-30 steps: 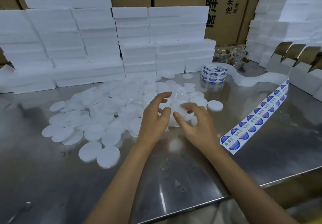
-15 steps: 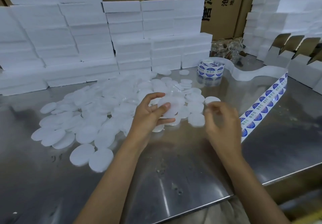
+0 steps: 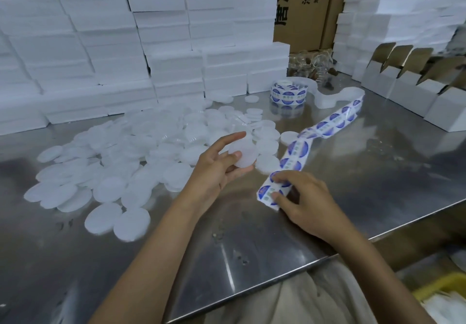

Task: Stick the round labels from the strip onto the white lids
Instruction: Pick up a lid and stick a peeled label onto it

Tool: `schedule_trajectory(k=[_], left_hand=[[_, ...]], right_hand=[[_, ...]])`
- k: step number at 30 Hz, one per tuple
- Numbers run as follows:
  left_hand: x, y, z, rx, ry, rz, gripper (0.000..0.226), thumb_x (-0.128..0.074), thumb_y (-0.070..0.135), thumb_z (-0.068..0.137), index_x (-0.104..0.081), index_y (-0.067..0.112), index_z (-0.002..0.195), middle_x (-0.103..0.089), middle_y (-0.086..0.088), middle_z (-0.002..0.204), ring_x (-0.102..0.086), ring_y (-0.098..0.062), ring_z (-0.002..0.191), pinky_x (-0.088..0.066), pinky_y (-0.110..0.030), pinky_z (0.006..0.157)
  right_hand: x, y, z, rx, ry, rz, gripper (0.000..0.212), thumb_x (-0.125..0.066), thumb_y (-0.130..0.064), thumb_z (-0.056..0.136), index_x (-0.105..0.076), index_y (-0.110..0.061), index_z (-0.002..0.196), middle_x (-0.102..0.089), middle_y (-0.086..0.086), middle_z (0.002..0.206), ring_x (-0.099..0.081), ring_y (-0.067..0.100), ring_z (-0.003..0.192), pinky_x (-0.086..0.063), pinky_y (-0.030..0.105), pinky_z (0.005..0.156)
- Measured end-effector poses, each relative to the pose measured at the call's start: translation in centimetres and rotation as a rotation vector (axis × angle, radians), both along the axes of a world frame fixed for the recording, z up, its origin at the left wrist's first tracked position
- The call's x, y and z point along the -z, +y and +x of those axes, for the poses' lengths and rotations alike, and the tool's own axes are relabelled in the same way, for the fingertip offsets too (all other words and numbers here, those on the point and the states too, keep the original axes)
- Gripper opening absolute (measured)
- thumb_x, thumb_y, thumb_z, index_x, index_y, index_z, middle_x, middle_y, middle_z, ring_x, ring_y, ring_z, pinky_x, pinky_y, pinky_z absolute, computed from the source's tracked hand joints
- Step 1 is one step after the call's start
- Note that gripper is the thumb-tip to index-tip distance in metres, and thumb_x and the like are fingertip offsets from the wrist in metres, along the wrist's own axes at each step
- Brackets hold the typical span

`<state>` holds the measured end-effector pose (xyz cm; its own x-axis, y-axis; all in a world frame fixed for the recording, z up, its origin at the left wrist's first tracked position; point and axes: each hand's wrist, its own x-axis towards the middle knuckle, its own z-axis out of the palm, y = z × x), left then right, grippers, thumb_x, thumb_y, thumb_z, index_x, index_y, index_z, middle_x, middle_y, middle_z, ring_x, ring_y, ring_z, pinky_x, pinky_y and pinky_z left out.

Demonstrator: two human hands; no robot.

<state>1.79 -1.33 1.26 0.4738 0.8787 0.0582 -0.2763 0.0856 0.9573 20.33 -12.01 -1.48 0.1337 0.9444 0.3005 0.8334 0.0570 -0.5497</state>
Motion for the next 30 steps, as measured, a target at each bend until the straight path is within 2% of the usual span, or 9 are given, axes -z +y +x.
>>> schedule_trajectory(k=[6, 12, 15, 18, 19, 21, 24, 28, 30], left_hand=[[0.9, -0.4, 1.4, 0.065, 0.086, -0.015, 0.032, -0.052, 0.004, 0.104, -0.065, 0.020, 0.129, -0.072, -0.009, 0.120, -0.071, -0.023, 0.110, -0.059, -0.034, 0.092], [1.3, -0.1, 1.3, 0.063, 0.140, -0.013, 0.031, -0.049, 0.002, 0.104, -0.061, 0.009, 0.132, -0.068, -0.011, 0.125, -0.070, -0.024, 0.113, -0.058, -0.032, 0.094], [1.3, 0.2, 1.2, 0.061, 0.149, -0.028, 0.031, -0.048, 0.002, 0.104, -0.061, 0.009, 0.132, -0.068, -0.012, 0.125, -0.070, -0.025, 0.112, -0.058, -0.033, 0.094], [1.2, 0.4, 1.2, 0.057, 0.158, -0.041, 0.032, -0.048, 0.002, 0.105, -0.061, 0.010, 0.132, -0.068, -0.012, 0.126, -0.070, -0.026, 0.112, -0.057, -0.037, 0.097], [1.3, 0.5, 1.2, 0.056, 0.159, -0.045, 0.032, -0.048, 0.002, 0.105, -0.061, 0.010, 0.132, -0.067, -0.013, 0.126, -0.070, -0.027, 0.112, -0.057, -0.038, 0.098], [1.3, 0.7, 1.1, 0.057, 0.153, -0.058, 0.031, -0.048, 0.002, 0.105, -0.061, 0.010, 0.132, -0.068, -0.014, 0.126, -0.071, -0.028, 0.111, -0.058, -0.038, 0.097], [1.2, 0.8, 1.1, 0.068, 0.170, -0.059, 0.030, -0.049, 0.004, 0.105, -0.062, 0.011, 0.131, -0.070, -0.014, 0.123, -0.072, -0.028, 0.109, -0.059, -0.037, 0.094], [1.1, 1.0, 1.1, 0.076, 0.189, -0.071, 0.030, -0.050, 0.005, 0.105, -0.062, 0.012, 0.131, -0.070, -0.015, 0.124, -0.072, -0.027, 0.108, -0.058, -0.038, 0.095], [1.1, 1.1, 1.1, 0.076, 0.180, -0.087, 0.030, -0.050, 0.004, 0.104, -0.062, 0.011, 0.131, -0.069, -0.015, 0.124, -0.072, -0.027, 0.109, -0.058, -0.038, 0.095]], right_hand=[[0.0, 0.7, -0.8, -0.218, 0.107, -0.059, 0.036, -0.070, -0.018, 0.089, -0.065, -0.028, 0.123, -0.063, -0.019, 0.123, -0.055, 0.001, 0.119, -0.039, 0.036, 0.110], [0.3, 1.2, -1.0, -0.163, 0.185, -0.035, 0.026, -0.074, -0.020, 0.084, -0.072, -0.027, 0.109, -0.067, -0.022, 0.119, -0.058, -0.005, 0.113, -0.045, 0.021, 0.100], [0.4, 1.5, -1.0, -0.162, 0.182, -0.051, 0.026, -0.077, -0.022, 0.085, -0.072, -0.027, 0.110, -0.066, -0.021, 0.120, -0.057, -0.004, 0.115, -0.043, 0.018, 0.100], [0.2, 2.0, -1.1, -0.172, 0.160, -0.032, 0.023, -0.077, -0.021, 0.085, -0.073, -0.026, 0.107, -0.066, -0.019, 0.116, -0.052, -0.007, 0.110, -0.038, 0.009, 0.096], [0.1, 2.2, -1.2, -0.172, 0.151, -0.017, 0.020, -0.076, -0.020, 0.086, -0.073, -0.024, 0.105, -0.066, -0.018, 0.113, -0.051, -0.006, 0.108, -0.038, 0.011, 0.096], [0.0, 2.3, -1.5, -0.164, 0.135, 0.003, 0.013, -0.075, -0.019, 0.087, -0.071, -0.022, 0.099, -0.066, -0.018, 0.108, -0.051, -0.002, 0.104, -0.040, 0.026, 0.100], [0.0, 2.1, -1.5, -0.149, 0.103, 0.046, 0.014, -0.075, -0.020, 0.086, -0.071, -0.025, 0.098, -0.067, -0.021, 0.104, -0.055, 0.002, 0.102, -0.040, 0.039, 0.101], [0.0, 1.7, -1.8, -0.159, -0.042, 0.208, 0.017, -0.077, -0.016, 0.083, -0.074, -0.022, 0.099, -0.071, -0.014, 0.102, -0.062, 0.009, 0.099, -0.045, 0.041, 0.093], [-0.2, 1.5, -1.9, -0.181, -0.056, 0.285, 0.013, -0.078, -0.011, 0.082, -0.075, -0.017, 0.093, -0.072, -0.011, 0.098, -0.062, 0.009, 0.095, -0.048, 0.035, 0.088]])
